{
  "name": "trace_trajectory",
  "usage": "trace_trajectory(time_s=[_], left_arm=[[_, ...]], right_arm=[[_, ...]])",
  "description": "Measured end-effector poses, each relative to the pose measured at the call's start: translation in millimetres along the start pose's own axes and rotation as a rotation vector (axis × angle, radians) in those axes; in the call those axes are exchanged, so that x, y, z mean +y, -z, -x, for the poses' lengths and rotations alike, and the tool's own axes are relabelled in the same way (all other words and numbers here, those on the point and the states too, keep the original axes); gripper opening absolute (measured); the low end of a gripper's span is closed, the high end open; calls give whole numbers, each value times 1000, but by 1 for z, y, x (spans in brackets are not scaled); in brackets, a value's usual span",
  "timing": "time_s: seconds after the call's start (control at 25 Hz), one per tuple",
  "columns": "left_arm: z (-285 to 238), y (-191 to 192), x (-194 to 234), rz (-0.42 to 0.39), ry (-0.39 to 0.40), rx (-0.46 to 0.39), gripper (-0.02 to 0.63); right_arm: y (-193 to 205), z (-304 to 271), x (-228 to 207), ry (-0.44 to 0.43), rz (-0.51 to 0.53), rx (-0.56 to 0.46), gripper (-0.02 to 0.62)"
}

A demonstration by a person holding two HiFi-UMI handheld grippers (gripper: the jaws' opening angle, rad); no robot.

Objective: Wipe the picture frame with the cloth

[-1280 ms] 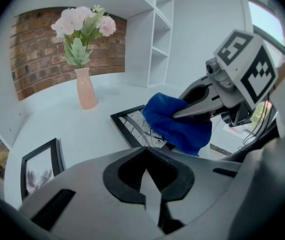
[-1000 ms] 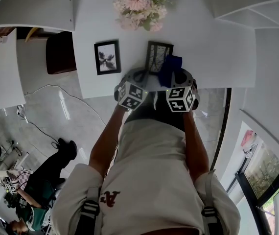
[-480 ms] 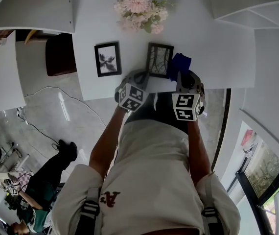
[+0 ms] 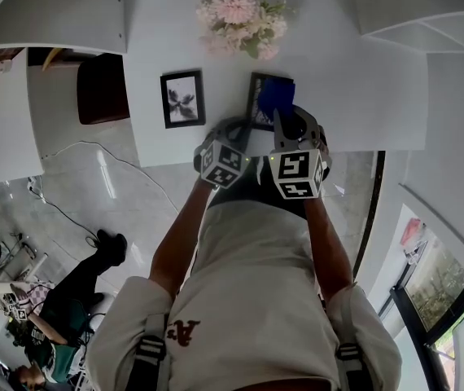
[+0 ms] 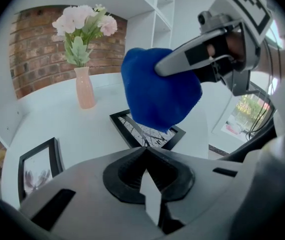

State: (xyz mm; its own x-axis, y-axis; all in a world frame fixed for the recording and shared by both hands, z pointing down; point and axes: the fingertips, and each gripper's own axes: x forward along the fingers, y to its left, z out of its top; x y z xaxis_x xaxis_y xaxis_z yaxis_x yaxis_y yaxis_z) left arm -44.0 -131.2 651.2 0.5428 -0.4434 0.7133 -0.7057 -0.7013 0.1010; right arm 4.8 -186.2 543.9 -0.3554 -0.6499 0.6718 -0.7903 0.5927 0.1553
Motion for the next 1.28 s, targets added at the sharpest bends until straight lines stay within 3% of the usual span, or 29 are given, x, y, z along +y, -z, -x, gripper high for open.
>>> trace_trajectory(time_s=[0.24,0.6,1.08,1.28], left_arm=[[0,0,0,4,-5,-4,0],[1,0,0,8,-13,-1,0],[1,0,1,21,-35,2,0],[1,1,0,29,-36,5,0]], right_arm=[[-2,-23,19,-52,-4,5,26],[30,-65,35,-87,-10,100,26],[49,-92,33,-33,79,125,26],[51,-91,27,-17,61,118,26]])
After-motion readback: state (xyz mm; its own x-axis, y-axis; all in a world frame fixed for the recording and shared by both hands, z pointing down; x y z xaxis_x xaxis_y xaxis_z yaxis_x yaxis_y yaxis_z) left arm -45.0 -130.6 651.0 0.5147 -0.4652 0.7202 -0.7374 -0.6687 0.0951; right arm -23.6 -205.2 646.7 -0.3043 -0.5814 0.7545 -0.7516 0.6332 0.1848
